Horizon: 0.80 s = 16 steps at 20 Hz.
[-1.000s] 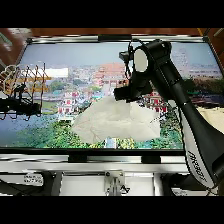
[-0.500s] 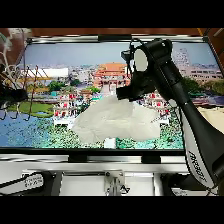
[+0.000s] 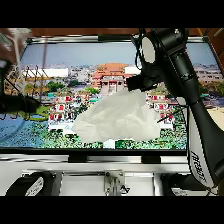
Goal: Fold the shirts.
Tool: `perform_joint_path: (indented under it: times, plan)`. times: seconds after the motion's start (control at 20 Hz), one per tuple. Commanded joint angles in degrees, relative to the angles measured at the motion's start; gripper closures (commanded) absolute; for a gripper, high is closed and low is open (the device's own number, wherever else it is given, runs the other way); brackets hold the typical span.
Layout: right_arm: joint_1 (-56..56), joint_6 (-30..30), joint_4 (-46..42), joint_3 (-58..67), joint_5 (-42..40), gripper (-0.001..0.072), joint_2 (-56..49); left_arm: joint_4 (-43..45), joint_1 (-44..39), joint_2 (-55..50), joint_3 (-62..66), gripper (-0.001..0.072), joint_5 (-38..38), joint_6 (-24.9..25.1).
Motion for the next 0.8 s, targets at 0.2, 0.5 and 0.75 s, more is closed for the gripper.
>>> perform_joint_path:
  times: [0.2, 0.5, 0.75]
  plan:
    - [-7.2, -1.3, -2.6, 0.5, 0.6, 0.064, 0.0, 3.7, -25.1, 21.8, -17.6, 0.067, -12.3, -8.4]
    - [-8.7, -2.4, 0.0, 0.5, 0.5, 0.0639, 0.0, 4.5, -45.1, 19.1, -18.0, 0.067, -13.0, -11.1]
    - [-8.6, -1.9, 4.5, 0.5, 1.9, 0.064, 1.7, 13.9, -51.2, 13.1, -19.7, 0.067, -3.4, -16.3]
